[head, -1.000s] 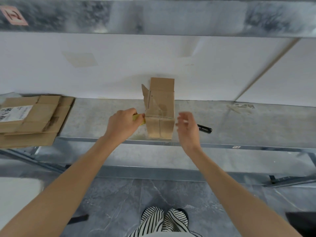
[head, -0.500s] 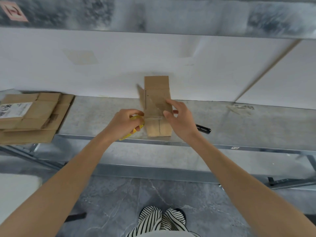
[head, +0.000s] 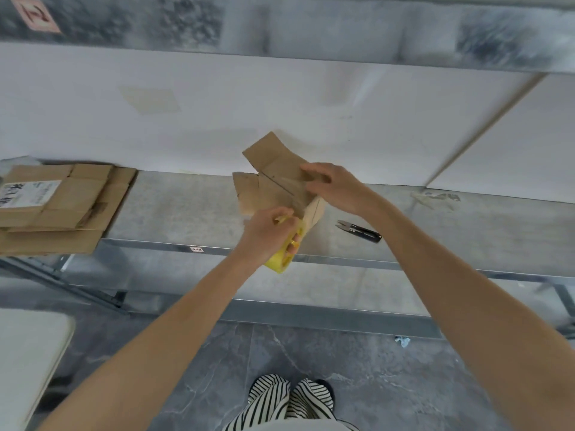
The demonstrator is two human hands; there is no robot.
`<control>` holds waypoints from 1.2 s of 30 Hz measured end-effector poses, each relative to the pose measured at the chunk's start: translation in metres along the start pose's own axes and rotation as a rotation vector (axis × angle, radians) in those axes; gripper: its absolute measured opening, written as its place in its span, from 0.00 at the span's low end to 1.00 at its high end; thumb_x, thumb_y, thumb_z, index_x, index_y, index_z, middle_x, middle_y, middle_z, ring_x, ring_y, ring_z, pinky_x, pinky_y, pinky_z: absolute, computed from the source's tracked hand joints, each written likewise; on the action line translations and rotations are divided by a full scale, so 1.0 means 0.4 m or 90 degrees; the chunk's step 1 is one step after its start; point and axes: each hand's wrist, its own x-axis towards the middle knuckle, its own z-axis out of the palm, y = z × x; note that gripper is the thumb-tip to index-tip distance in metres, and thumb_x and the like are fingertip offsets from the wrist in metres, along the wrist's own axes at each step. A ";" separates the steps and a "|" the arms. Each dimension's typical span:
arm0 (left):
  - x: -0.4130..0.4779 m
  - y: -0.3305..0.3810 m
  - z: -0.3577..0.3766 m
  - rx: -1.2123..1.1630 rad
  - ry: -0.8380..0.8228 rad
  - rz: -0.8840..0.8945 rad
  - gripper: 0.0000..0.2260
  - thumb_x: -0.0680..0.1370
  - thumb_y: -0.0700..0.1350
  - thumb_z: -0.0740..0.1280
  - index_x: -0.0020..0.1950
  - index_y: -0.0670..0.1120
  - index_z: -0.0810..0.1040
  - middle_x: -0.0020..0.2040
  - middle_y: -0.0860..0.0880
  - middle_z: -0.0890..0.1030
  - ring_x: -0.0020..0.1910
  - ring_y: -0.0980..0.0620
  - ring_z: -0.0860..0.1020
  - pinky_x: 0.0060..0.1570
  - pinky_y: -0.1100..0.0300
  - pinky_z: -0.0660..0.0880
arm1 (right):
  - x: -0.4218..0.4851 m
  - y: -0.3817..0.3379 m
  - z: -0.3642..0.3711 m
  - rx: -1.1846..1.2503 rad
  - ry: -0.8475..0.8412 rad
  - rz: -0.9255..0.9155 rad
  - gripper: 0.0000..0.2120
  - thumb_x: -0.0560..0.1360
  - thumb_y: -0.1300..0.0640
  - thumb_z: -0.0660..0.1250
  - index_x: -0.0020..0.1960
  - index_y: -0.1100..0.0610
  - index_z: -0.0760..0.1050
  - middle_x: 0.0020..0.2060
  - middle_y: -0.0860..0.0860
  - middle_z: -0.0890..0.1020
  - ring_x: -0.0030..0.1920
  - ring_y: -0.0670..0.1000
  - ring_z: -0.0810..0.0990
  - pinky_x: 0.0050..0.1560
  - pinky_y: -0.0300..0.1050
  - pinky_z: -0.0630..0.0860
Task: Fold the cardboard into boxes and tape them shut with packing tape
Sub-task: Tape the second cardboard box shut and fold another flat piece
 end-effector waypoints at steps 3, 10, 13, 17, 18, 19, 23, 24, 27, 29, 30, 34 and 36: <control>0.017 0.001 0.011 -0.072 -0.029 -0.043 0.14 0.78 0.39 0.61 0.64 0.40 0.73 0.36 0.43 0.79 0.25 0.49 0.76 0.29 0.61 0.76 | 0.002 0.001 0.010 -0.130 -0.001 0.008 0.31 0.72 0.39 0.66 0.72 0.44 0.62 0.65 0.49 0.67 0.66 0.53 0.63 0.66 0.51 0.63; 0.028 -0.028 -0.020 -0.068 -0.061 -0.034 0.10 0.79 0.39 0.61 0.59 0.42 0.74 0.37 0.40 0.80 0.34 0.45 0.74 0.27 0.61 0.72 | 0.015 -0.018 0.020 -0.214 -0.005 -0.032 0.33 0.70 0.41 0.68 0.72 0.44 0.62 0.66 0.51 0.67 0.66 0.55 0.63 0.63 0.52 0.61; 0.035 -0.053 -0.022 0.003 -0.060 -0.046 0.09 0.79 0.40 0.60 0.58 0.45 0.74 0.37 0.40 0.81 0.26 0.47 0.73 0.26 0.60 0.69 | 0.029 -0.025 0.026 -0.220 -0.034 -0.055 0.34 0.71 0.43 0.69 0.73 0.44 0.60 0.69 0.50 0.65 0.68 0.54 0.61 0.64 0.53 0.59; 0.044 -0.059 -0.007 -0.030 -0.037 -0.018 0.08 0.79 0.39 0.60 0.56 0.45 0.75 0.36 0.42 0.82 0.26 0.47 0.72 0.26 0.59 0.69 | 0.045 -0.018 0.022 -0.198 -0.057 -0.047 0.34 0.71 0.44 0.69 0.74 0.44 0.59 0.71 0.49 0.62 0.70 0.54 0.58 0.68 0.56 0.59; 0.045 -0.058 0.000 -0.042 -0.036 -0.008 0.07 0.79 0.39 0.60 0.55 0.45 0.75 0.36 0.43 0.82 0.24 0.49 0.71 0.27 0.60 0.69 | 0.046 -0.010 0.019 -0.190 -0.062 -0.043 0.35 0.71 0.42 0.69 0.74 0.43 0.59 0.71 0.49 0.62 0.70 0.54 0.59 0.68 0.57 0.59; 0.048 -0.057 0.008 -0.055 -0.031 0.000 0.07 0.80 0.39 0.60 0.54 0.44 0.76 0.35 0.43 0.81 0.23 0.50 0.70 0.27 0.60 0.69 | 0.047 0.003 0.015 -0.176 -0.063 -0.043 0.35 0.70 0.39 0.68 0.73 0.43 0.60 0.69 0.47 0.64 0.69 0.53 0.60 0.68 0.56 0.60; 0.056 -0.064 0.031 -0.103 0.002 -0.008 0.07 0.80 0.39 0.60 0.50 0.43 0.77 0.33 0.44 0.80 0.22 0.49 0.68 0.25 0.62 0.68 | 0.011 0.064 -0.004 0.048 0.064 -0.021 0.27 0.74 0.39 0.64 0.71 0.46 0.66 0.69 0.44 0.67 0.69 0.45 0.63 0.66 0.42 0.59; 0.057 -0.066 0.031 -0.113 0.006 -0.010 0.07 0.80 0.38 0.60 0.49 0.44 0.78 0.33 0.44 0.80 0.22 0.49 0.68 0.24 0.62 0.68 | -0.002 0.090 -0.007 0.085 0.118 -0.003 0.24 0.76 0.44 0.64 0.71 0.48 0.67 0.70 0.45 0.68 0.70 0.45 0.64 0.65 0.39 0.59; 0.060 -0.066 0.028 -0.126 0.008 -0.015 0.07 0.79 0.39 0.60 0.48 0.44 0.78 0.33 0.44 0.80 0.21 0.50 0.68 0.25 0.62 0.68 | -0.043 0.198 0.014 0.042 0.180 0.104 0.18 0.77 0.52 0.66 0.65 0.54 0.74 0.64 0.51 0.76 0.64 0.49 0.73 0.55 0.35 0.64; 0.063 -0.070 0.028 -0.122 0.004 -0.014 0.07 0.79 0.40 0.61 0.49 0.45 0.78 0.33 0.45 0.81 0.22 0.49 0.69 0.27 0.61 0.69 | -0.065 0.274 0.045 -0.050 0.135 0.175 0.19 0.75 0.52 0.68 0.64 0.56 0.75 0.61 0.54 0.77 0.61 0.53 0.75 0.55 0.40 0.67; 0.065 -0.072 0.027 -0.122 0.003 -0.015 0.06 0.79 0.40 0.61 0.50 0.45 0.78 0.33 0.45 0.81 0.23 0.49 0.69 0.27 0.61 0.69 | -0.076 0.301 0.061 -0.111 0.102 0.200 0.20 0.75 0.51 0.68 0.64 0.56 0.74 0.62 0.53 0.76 0.61 0.54 0.73 0.57 0.44 0.67; 0.067 -0.079 0.031 -0.122 0.003 -0.019 0.06 0.80 0.40 0.61 0.51 0.44 0.78 0.34 0.44 0.81 0.23 0.50 0.70 0.25 0.62 0.69 | -0.097 0.336 0.095 -0.258 0.124 0.220 0.17 0.75 0.52 0.64 0.62 0.56 0.71 0.58 0.54 0.72 0.60 0.56 0.68 0.59 0.51 0.64; 0.067 -0.077 0.031 -0.126 0.005 -0.020 0.06 0.80 0.40 0.61 0.51 0.44 0.77 0.35 0.44 0.81 0.23 0.51 0.71 0.25 0.62 0.69 | -0.093 0.330 0.100 -0.246 0.142 0.239 0.12 0.77 0.54 0.62 0.58 0.59 0.72 0.54 0.56 0.75 0.56 0.58 0.72 0.57 0.51 0.66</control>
